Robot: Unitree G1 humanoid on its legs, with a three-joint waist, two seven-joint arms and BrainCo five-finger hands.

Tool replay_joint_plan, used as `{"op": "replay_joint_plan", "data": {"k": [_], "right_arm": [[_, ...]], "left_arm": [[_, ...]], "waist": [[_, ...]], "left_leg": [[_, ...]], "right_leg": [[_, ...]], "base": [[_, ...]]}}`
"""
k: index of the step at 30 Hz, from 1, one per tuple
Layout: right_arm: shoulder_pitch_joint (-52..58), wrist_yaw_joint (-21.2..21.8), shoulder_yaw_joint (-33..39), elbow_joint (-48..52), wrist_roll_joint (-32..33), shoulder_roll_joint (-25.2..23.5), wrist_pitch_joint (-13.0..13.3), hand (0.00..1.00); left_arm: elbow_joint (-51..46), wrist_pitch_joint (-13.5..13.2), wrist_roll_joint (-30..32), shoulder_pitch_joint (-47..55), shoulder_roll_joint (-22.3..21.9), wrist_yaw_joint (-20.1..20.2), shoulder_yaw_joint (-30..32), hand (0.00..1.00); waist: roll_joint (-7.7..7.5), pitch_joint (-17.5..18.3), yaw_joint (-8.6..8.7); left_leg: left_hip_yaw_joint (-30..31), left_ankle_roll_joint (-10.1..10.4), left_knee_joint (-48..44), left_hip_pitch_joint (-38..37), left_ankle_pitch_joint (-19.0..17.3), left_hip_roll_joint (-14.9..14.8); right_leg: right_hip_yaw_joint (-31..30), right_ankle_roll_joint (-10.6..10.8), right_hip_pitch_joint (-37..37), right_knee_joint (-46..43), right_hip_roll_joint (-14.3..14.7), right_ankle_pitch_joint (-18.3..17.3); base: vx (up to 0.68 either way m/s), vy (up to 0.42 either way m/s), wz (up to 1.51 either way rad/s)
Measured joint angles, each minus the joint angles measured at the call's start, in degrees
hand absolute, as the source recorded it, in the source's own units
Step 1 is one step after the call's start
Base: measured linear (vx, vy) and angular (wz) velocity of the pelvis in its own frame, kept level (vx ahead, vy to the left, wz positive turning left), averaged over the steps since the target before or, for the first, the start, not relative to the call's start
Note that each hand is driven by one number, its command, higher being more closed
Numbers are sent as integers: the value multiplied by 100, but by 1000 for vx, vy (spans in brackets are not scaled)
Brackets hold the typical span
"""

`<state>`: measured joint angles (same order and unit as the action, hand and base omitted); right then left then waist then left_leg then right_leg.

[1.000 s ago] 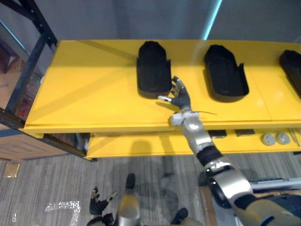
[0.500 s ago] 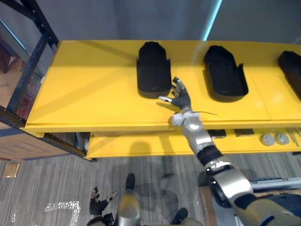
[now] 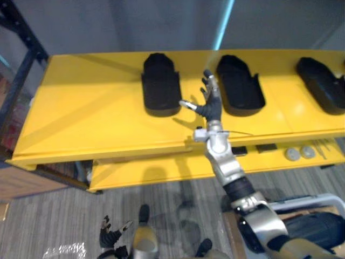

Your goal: Walk over and take plastic housings, then place them on the shelf

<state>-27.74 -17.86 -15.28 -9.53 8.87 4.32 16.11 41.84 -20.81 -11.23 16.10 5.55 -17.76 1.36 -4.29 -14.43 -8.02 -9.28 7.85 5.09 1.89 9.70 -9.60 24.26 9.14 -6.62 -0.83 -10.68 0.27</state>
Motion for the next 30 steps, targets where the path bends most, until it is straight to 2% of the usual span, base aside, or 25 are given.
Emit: {"op": "replay_joint_plan", "data": {"k": [2,3,5,10,13,17,23,25,30], "right_arm": [[669,251,-3,557,228,86,12,0],[1110,410,-3,836,326,150,13,0],[1775,694,18,1096,488,250,10,0],[3328,1435,163,1317,896,251,-13,0],[3734,1673,172,1337,896,253,-11,0],[3834,1643,420,1336,966,95,26,0],[3691,1416,805,1233,932,57,35,0],[3375,1274,1117,925,949,80,37,0],[2704,1247,1660,314,1011,336,37,0]], "left_arm": [[-4,-28,1,-26,46,-15,21,0],[-7,-28,2,-57,83,-30,24,0],[-8,-24,7,-82,72,-152,26,0],[211,85,108,-166,-198,-231,14,0],[225,239,108,-137,-233,-275,15,0],[235,330,108,-138,-238,-389,16,0],[443,443,121,-147,-210,-391,22,0],[446,443,173,-148,-208,-391,26,0],[460,467,285,-126,-206,-374,106,0]], "waist": [[-122,160,101],[-173,196,210],[-200,251,303],[-37,521,610],[86,587,683],[158,649,743],[131,782,744],[141,786,743],[237,794,730]], "left_leg": [[-105,4,0,-16,-25,-9],[-160,9,2,-60,-30,-9],[-278,20,3,-149,-50,-24],[-492,28,5,-299,-171,-35],[-606,37,6,-383,-238,-56],[-658,33,6,-385,-256,-56],[-701,55,5,-397,-274,-46],[-691,56,5,-399,-273,-36],[-532,56,5,-385,-273,-11]], "right_leg": [[-115,-2,60,10,-4,13],[-154,-2,47,5,-8,13],[-285,-7,59,-12,-11,17],[-443,-20,50,5,-23,2],[-557,2,55,36,-16,-13],[-607,3,69,49,-20,-13],[-665,-1,60,43,-19,25],[-650,5,48,42,-24,33],[-469,-3,-64,75,-31,21]], "base": [[34,-10,-24],[32,-13,-27],[12,-14,-29],[-18,-2,-20],[-23,1,-18],[5,2,-5],[58,-1,-4],[39,-5,3],[21,-10,13]]}}
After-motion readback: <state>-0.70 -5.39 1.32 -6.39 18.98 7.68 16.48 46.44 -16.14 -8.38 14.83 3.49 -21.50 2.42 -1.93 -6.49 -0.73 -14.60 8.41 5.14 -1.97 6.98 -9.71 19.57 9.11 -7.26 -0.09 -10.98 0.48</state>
